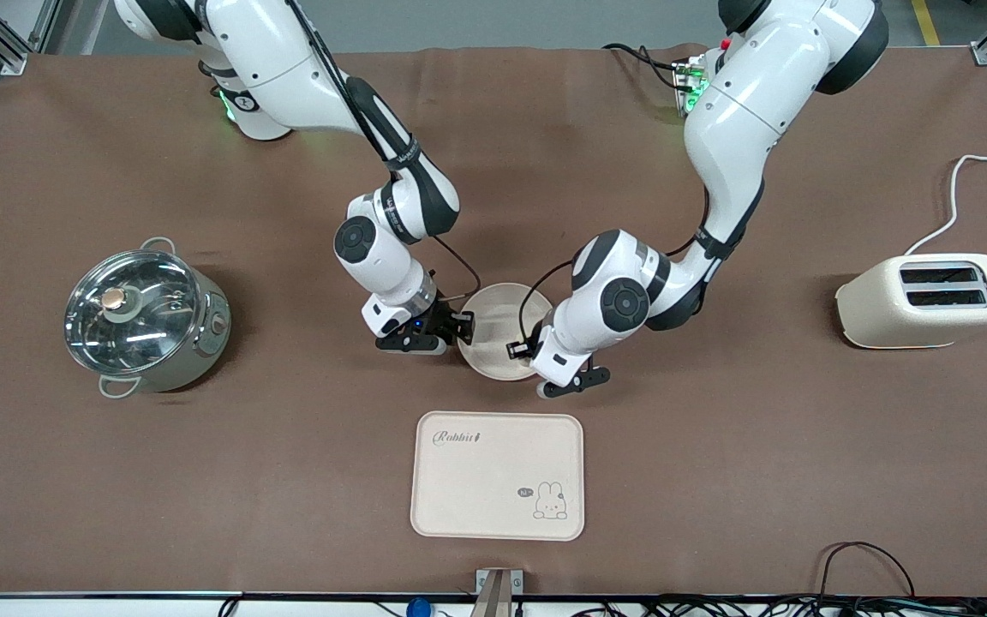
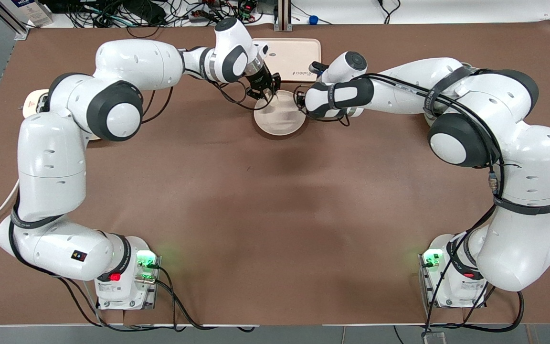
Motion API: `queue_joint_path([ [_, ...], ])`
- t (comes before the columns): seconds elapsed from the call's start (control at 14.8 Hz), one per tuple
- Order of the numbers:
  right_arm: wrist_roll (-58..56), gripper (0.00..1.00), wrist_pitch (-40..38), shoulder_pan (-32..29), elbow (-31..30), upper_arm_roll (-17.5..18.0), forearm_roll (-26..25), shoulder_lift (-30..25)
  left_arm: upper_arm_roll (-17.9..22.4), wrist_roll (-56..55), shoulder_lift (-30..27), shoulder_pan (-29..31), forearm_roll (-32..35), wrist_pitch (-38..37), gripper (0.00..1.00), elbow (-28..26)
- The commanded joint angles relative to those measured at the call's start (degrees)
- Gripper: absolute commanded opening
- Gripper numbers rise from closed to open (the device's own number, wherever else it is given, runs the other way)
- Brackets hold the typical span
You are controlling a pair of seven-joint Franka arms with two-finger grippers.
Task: Place bun in plate and plate on tray
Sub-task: 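Carry the bun onto the white plate and open the left gripper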
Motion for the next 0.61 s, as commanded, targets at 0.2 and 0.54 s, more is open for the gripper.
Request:
queue_joint_path([
  [0.2,-0.94,0.00,0.92,0.48,0.07,-0.53,0.83,0.01,0.63,-0.58,-1.03,-0.79,3.80,-2.76,1.00,1.18],
  [0.54,-2.88,0.00,0.83,-0.13,-0.11,-0.53,0.83,-1.04,0.62,-2.96,-1.82,-0.79,4.17,-4.96,1.00,0.92],
])
